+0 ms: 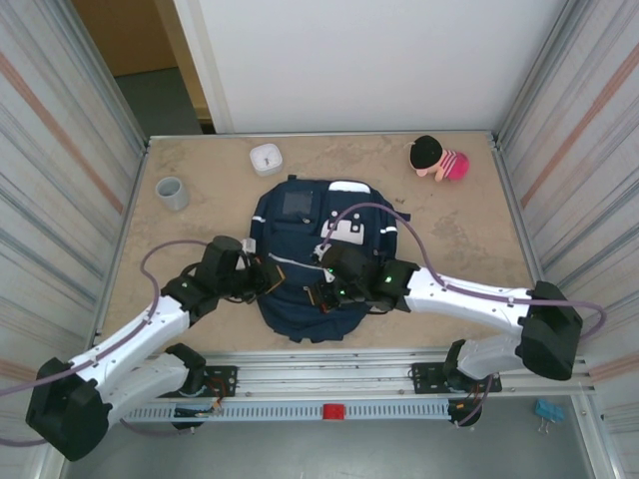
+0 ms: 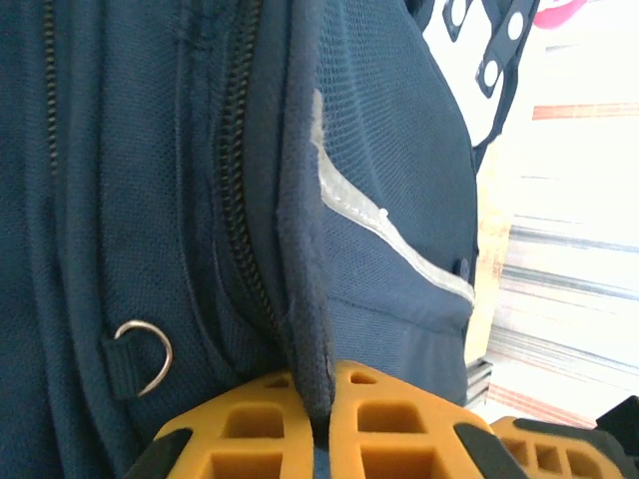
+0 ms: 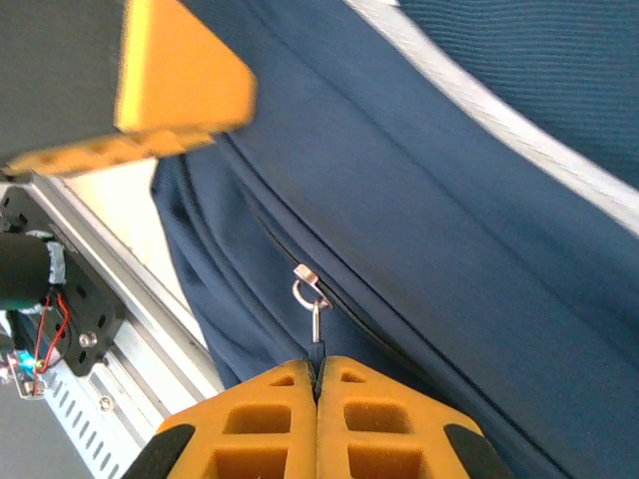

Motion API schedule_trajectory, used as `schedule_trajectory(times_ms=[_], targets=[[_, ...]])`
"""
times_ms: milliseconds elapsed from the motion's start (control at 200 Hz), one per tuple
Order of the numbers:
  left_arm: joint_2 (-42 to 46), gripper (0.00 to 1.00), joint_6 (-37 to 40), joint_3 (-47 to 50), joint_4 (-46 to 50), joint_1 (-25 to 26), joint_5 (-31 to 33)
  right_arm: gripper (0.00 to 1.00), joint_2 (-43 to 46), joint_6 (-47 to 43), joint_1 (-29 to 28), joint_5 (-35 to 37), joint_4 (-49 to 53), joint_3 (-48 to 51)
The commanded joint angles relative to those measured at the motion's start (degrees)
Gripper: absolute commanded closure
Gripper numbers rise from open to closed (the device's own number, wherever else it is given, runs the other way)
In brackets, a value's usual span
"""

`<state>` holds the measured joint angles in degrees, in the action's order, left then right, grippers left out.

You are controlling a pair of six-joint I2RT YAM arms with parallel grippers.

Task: Pack the student bag

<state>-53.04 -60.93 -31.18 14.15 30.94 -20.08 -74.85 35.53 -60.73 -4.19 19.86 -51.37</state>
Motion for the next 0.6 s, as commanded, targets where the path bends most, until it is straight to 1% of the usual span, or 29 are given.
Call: schedule_trajectory(times_ms=[0, 130, 205, 256, 291, 321, 341, 381, 411, 436, 461, 521, 596], targets=[[2.6, 0.98, 8.4, -2.1, 6.6, -5.5, 3.4, 1.00, 5.9, -0.8, 3.6, -0.6, 2.7, 3.2], [4.3, 0.98, 11.6, -2.1, 9.5, -10.3, 1.9, 1.00, 10.2, -2.0, 9.2, -1.9, 4.4, 7.5], [4.5, 0.98, 12.9, -2.2, 10.3, -11.2, 1.9, 1.00, 11.8, -2.6, 11.7, -4.2, 4.1, 9.1], [4.3, 0.98, 13.3, -2.3, 10.2, -11.3, 1.8, 1.00, 12.2, -3.0, 12.3, -5.5, 3.6, 9.3], [4.2, 0.95, 13.8, -2.4, 9.6, -11.3, 1.1, 1.00, 12.2, -3.3, 12.4, -6.5, 3.0, 9.1], [4.0, 0.91, 14.6, -2.7, 9.0, -11.3, 0.4, 1.00, 12.0, -3.6, 12.3, -7.7, 2.6, 9.0], [4.0, 0.86, 15.4, -2.8, 8.6, -11.1, -0.2, 1.00, 11.8, -3.8, 12.3, -8.4, 2.2, 8.9], [4.2, 0.73, 17.2, -3.5, 7.8, -10.8, -0.9, 1.00, 11.7, -4.1, 12.1, -10.0, 1.3, 8.7], [4.5, 0.60, 18.9, -4.1, 7.6, -10.3, -1.0, 1.00, 11.7, -4.4, 12.2, -11.2, 0.3, 8.7], [4.9, 0.53, 20.9, -4.7, 7.5, -9.8, -0.9, 1.00, 11.7, -4.5, 12.2, -12.1, -0.6, 8.9], [5.3, 0.47, 23.2, -5.4, 7.5, -9.2, -0.6, 1.00, 11.7, -4.5, 12.1, -13.0, -1.4, 8.9], [6.5, 0.39, 29.3, -6.5, 7.7, -7.7, 0.7, 1.00, 11.7, -4.8, 12.2, -14.6, -2.8, 9.0], [7.6, 0.35, 37.0, -8.1, 7.7, -5.9, 1.1, 1.00, 11.4, -5.1, 12.2, -15.5, -3.1, 8.5]])
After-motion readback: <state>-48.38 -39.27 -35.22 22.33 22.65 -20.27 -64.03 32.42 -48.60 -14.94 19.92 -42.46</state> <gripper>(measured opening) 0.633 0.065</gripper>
